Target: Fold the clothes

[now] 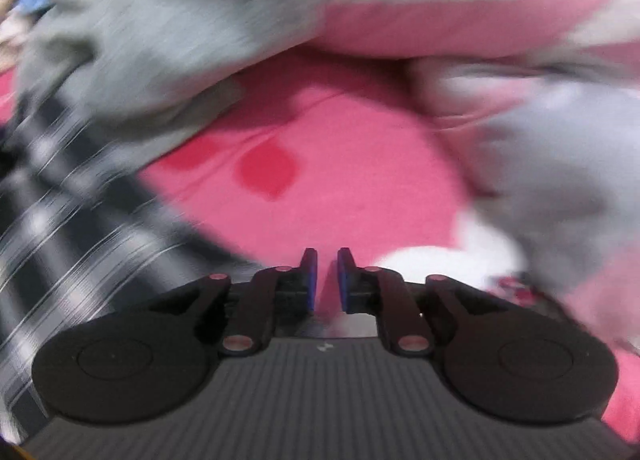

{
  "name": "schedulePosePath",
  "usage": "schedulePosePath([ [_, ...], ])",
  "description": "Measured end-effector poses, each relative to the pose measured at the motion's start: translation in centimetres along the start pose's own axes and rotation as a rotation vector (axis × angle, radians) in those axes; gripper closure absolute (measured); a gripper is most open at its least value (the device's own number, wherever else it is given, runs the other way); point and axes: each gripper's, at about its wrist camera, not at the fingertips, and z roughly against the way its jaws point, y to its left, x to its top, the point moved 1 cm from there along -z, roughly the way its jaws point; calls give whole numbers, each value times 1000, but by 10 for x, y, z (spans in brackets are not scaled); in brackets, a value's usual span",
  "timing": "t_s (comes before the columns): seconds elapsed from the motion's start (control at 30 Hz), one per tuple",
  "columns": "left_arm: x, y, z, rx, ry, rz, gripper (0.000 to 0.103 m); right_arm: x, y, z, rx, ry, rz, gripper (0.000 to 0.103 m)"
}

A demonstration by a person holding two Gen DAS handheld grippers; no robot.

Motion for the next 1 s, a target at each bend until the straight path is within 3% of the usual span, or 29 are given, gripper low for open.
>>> schedulePosePath([
  [0.07, 2, 4, 7, -7, -24, 22, 51, 5, -11, 19, -13, -30, -90, 84],
  [0.17, 5, 10, 14, -15, -57, 43, 53, 13, 0, 45, 120, -89, -134, 84],
  [0.3, 6, 13, 5, -8, -46, 40, 53, 30, 71, 44, 434, -108, 3, 84],
  [0.43, 3, 18, -6, -14, -42, 65, 51, 46, 150, 6, 596, -40, 132, 85],
  [0.53, 0, 22, -12, -29, -52, 78, 50, 59, 180, -30, 513, -25, 112, 86],
  [0.63, -3, 27, -15, -42, -64, 93, 47, 68, 178, -50, 461, -28, -32, 91],
  [1.0, -3, 55, 6, -99, -76, 194, 44, 68, 163, 8, 365, -92, -266, 88],
])
